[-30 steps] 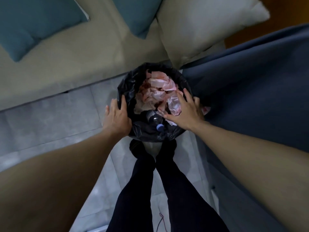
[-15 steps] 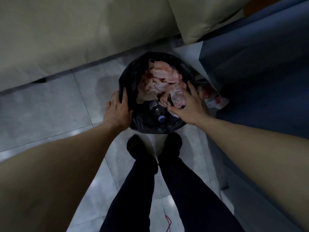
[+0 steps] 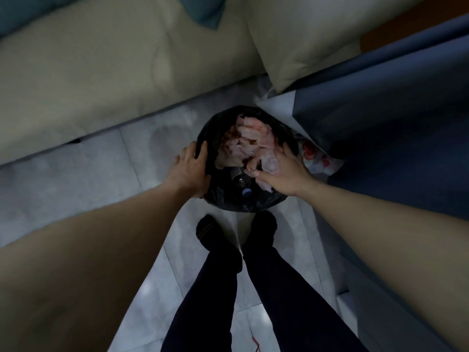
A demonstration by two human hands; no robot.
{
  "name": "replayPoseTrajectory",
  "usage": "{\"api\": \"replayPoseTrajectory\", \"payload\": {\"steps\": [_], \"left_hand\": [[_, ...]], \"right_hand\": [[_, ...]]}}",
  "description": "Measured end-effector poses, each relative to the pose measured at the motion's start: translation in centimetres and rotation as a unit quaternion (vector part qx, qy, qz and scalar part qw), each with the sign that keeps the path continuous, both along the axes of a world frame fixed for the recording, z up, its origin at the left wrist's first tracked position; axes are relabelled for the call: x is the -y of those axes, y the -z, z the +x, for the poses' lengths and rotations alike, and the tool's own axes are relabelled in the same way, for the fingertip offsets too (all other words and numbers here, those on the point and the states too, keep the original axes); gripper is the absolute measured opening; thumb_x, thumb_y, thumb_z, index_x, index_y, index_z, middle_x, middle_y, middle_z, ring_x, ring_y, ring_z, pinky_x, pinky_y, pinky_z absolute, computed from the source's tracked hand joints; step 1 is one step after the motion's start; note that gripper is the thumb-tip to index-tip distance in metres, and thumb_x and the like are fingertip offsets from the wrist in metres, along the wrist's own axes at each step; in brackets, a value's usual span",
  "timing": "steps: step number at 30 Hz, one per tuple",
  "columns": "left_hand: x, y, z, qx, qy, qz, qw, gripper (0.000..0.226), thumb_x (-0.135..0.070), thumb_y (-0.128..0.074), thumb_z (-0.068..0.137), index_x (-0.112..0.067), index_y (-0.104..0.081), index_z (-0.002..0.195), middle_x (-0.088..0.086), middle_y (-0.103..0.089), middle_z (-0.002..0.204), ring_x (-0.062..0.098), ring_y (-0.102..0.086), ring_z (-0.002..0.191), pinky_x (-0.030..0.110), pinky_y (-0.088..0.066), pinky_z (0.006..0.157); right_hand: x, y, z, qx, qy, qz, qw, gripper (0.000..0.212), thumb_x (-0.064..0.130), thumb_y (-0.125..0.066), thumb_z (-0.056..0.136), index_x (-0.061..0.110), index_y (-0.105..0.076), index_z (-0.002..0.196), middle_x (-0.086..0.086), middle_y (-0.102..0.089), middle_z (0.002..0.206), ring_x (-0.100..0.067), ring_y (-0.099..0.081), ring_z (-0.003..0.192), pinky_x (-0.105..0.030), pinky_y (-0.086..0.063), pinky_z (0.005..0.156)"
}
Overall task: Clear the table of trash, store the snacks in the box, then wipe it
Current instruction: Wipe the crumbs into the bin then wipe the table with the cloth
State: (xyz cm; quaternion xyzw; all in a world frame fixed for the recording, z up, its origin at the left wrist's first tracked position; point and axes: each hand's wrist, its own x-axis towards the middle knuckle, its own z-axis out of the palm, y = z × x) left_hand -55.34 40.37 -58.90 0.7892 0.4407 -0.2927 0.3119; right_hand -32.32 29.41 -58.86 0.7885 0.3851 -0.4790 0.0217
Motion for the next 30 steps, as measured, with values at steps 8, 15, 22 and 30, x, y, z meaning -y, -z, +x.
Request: {"api": "replayPoseTrajectory", "payload": {"steps": [8, 15, 22, 30], "left_hand": [[-2.9, -10.6, 2.7, 0.009, 0.035, 0.058, 0.998, 0.081, -0.042, -0.048, 0.099, -0.019, -0.001, 0.161, 0.016, -0.007, 0.167, 0.036, -0.013, 0.152, 0.046, -0.01, 0.123], [-3.9, -23.0, 4.9, 0.027, 0.047, 0.111, 0.992, 0.072, -0.048, -0.037, 0.101, -0.021, -0.006, 0.161, 0.011, -0.018, 0.166, 0.034, -0.017, 0.151, 0.046, -0.014, 0.124], [-3.8, -34.6, 6.1, 0.037, 0.067, 0.17, 0.983, 0.069, -0.05, -0.037, 0.101, -0.022, -0.014, 0.16, 0.006, -0.026, 0.163, 0.035, -0.02, 0.149, 0.048, -0.015, 0.123], [-2.0, -44.9, 7.2, 0.076, 0.102, 0.239, 0.963, 0.068, -0.051, -0.035, 0.101, -0.022, -0.018, 0.159, 0.005, -0.03, 0.161, 0.032, -0.023, 0.147, 0.047, -0.017, 0.121]], "right_hand": [[-2.2, -10.7, -0.3, 0.014, 0.0, 0.046, 0.999, 0.096, 0.079, -0.047, 0.076, 0.032, -0.023, 0.156, -0.001, -0.018, 0.165, -0.03, -0.014, 0.151, -0.048, -0.019, 0.122], [-3.1, -23.2, 0.2, 0.081, -0.054, 0.079, 0.992, 0.082, 0.074, -0.036, 0.091, 0.025, -0.025, 0.156, 0.003, -0.012, 0.167, -0.026, -0.01, 0.152, -0.052, -0.016, 0.12], [-3.0, -34.3, 1.3, 0.123, -0.071, 0.129, 0.982, 0.085, 0.077, -0.024, 0.092, 0.025, -0.02, 0.158, 0.001, -0.006, 0.167, -0.026, 0.0, 0.153, -0.052, -0.003, 0.122], [0.4, -44.3, 2.4, 0.162, -0.047, 0.178, 0.969, 0.084, 0.076, -0.024, 0.093, 0.023, -0.021, 0.158, 0.002, -0.007, 0.167, -0.025, 0.002, 0.153, -0.049, 0.0, 0.122]]}}
